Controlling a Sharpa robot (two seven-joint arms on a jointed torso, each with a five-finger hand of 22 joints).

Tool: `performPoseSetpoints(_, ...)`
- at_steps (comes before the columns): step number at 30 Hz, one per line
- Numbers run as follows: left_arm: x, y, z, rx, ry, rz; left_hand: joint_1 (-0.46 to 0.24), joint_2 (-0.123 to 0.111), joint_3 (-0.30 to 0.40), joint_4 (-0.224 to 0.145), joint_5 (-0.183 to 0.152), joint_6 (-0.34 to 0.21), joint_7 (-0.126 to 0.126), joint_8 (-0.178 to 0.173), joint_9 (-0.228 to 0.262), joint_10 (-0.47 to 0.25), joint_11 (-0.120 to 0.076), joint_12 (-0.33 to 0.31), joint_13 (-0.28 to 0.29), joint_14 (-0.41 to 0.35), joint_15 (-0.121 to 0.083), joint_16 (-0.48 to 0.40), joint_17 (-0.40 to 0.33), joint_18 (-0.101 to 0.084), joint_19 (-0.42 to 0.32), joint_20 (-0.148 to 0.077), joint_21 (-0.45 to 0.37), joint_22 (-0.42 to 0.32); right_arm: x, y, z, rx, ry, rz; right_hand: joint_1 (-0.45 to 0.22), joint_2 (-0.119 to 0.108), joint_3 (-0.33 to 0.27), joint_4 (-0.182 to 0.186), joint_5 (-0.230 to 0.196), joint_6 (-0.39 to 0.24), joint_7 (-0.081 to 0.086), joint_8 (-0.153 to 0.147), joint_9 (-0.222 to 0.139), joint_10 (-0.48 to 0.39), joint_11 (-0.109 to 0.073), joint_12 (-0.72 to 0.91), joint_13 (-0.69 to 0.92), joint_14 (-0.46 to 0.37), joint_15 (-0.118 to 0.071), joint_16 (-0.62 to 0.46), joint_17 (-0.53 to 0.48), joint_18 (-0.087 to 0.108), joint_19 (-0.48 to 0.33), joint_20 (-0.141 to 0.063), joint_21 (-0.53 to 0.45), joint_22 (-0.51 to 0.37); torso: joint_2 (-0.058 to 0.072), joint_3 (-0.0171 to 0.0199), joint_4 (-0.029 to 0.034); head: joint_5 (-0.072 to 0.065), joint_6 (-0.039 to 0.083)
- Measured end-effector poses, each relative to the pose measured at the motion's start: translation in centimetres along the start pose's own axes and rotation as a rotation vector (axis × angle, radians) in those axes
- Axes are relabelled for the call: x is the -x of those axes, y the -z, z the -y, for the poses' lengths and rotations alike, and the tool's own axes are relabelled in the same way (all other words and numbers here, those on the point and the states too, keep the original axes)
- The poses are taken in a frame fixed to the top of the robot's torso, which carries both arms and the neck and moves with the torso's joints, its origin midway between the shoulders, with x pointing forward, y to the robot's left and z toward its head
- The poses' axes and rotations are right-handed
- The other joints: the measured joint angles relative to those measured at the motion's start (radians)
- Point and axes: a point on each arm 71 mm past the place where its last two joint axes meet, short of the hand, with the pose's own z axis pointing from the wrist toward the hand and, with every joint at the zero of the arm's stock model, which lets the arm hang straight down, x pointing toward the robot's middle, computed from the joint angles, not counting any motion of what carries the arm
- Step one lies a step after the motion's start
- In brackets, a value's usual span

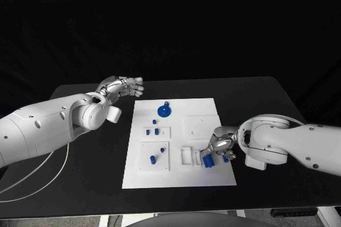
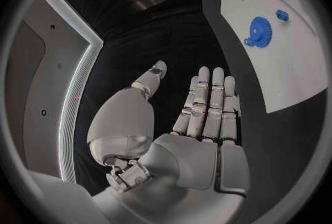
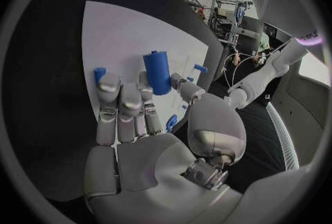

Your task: Assemble the parts on the task board

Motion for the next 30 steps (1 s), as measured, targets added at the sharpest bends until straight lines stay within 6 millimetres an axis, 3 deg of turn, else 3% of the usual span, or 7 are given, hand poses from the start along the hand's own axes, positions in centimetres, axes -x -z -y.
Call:
performPoseSetpoints(5, 0.0, 0.0, 0.0, 0.002, 0.000, 0.000, 0.000, 0.000, 0.000, 0.000, 0.000, 0.000, 0.000, 0.000, 0.000, 0.000, 0.000, 0.000, 0.000, 0.004, 0.004, 0.000, 0.002, 0.000, 0.000, 0.000, -0.004, 0.000, 0.6, 0.4, -0.1, 0.006, -0.044, -0.011, -0.055, 0.027, -0.040, 0.011, 0.000, 0.004, 0.002, 0.011, 0.010, 0.000, 0.000, -0.003, 0.003, 0.000, 0.000, 0.000, 0.002, 0.000, 0.000, 0.000, 0.006, 0.000, 0.000, -0.0009, 0.0001, 0.002, 0.000)
performPoseSetpoints(19, -0.2, -0.1, 0.0, 0.006, 0.001, -0.005, -0.005, 0.005, 0.000, 0.005, 0.000, 0.000, 0.000, 0.000, -0.001, -0.004, 0.004, 0.000, -0.002, 0.004, 0.004, -0.008, 0.007, 0.000, 0.000, 0.000, -0.004, 0.002, 0.3, -0.8, -3.3, 0.054, -0.072, -0.062, -0.060, 0.024, -0.060, -0.004, 0.000, 0.011, 0.002, 0.012, 0.006, 0.004, -0.004, -0.006, 0.005, -0.002, -0.002, 0.000, 0.001, 0.000, 0.000, 0.000, 0.008, 0.000, 0.001, -0.0015, 0.0010, 0.004, -0.004)
performPoseSetpoints(23, -0.3, -0.1, 0.0, 0.006, 0.001, -0.007, -0.009, 0.009, 0.000, 0.005, 0.000, 0.000, 0.000, 0.000, -0.002, -0.004, 0.004, 0.000, -0.002, 0.006, 0.002, -0.008, 0.007, 0.000, 0.000, 0.000, -0.004, 0.002, 0.2, -1.4, -4.2, 0.063, -0.064, -0.067, -0.071, 0.012, -0.060, -0.004, 0.000, 0.011, 0.002, 0.014, 0.006, 0.004, -0.004, -0.006, 0.005, -0.002, -0.002, 0.000, 0.001, 0.000, 0.000, 0.000, 0.008, 0.000, 0.001, -0.0017, 0.0018, 0.006, -0.004)
performPoseSetpoints(30, -0.2, -0.1, 0.0, 0.007, 0.001, -0.006, -0.009, 0.009, 0.000, 0.005, 0.000, 0.000, 0.000, 0.000, -0.002, -0.004, 0.004, 0.000, -0.002, 0.007, 0.000, -0.008, 0.008, 0.000, 0.000, 0.000, -0.004, 0.002, -0.1, -2.1, -4.3, 0.056, -0.068, -0.071, -0.071, 0.012, -0.060, -0.004, 0.000, 0.011, 0.002, 0.014, 0.006, 0.004, -0.003, -0.007, 0.006, -0.002, -0.001, 0.000, 0.001, 0.000, 0.000, 0.000, 0.008, 0.000, 0.001, -0.0018, 0.0019, 0.010, -0.007)
